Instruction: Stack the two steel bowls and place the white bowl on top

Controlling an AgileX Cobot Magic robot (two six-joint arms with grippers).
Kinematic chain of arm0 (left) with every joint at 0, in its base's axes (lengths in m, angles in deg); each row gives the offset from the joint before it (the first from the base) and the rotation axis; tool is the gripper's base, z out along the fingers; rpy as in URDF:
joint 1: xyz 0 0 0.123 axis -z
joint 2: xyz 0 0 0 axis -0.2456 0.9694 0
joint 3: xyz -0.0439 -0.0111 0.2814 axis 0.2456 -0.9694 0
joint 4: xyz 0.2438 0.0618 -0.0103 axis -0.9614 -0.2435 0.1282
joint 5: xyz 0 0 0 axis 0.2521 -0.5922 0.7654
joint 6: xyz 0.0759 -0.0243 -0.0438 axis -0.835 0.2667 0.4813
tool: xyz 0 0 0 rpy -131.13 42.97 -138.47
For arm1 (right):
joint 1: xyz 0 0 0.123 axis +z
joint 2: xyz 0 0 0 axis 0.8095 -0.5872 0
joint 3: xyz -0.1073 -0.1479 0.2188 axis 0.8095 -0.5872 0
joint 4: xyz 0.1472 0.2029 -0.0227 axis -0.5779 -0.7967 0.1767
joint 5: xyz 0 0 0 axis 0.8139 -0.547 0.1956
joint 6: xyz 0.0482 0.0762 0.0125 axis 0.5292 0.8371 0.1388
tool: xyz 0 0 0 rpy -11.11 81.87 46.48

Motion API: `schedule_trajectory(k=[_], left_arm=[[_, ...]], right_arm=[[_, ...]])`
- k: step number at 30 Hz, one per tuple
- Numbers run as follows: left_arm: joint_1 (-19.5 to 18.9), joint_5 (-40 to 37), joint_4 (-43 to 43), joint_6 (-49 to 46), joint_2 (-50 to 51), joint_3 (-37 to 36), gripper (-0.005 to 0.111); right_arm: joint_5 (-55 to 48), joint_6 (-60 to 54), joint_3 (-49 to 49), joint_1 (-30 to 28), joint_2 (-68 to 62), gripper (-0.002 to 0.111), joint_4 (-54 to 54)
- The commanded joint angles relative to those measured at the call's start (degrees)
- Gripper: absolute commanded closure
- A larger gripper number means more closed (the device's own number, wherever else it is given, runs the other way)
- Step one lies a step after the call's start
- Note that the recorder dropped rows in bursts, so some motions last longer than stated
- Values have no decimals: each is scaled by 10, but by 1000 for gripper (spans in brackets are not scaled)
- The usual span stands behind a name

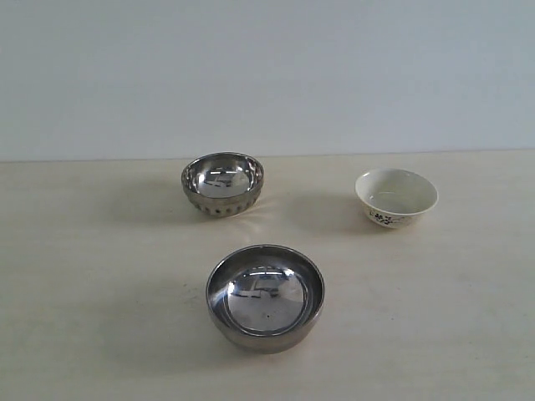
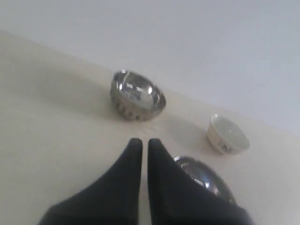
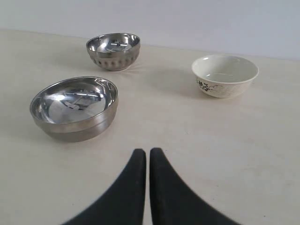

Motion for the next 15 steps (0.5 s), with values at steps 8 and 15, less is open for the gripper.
schedule_trajectory(k=[8,15], left_arm=[[-120,-40,-16,-127,-207,-2,103],[-181,-36,-33,-170,-267,-37,103]], right_arm=[[3,-1,0,-3,3,108,3],[3,-1,0,-3,3,108,3]])
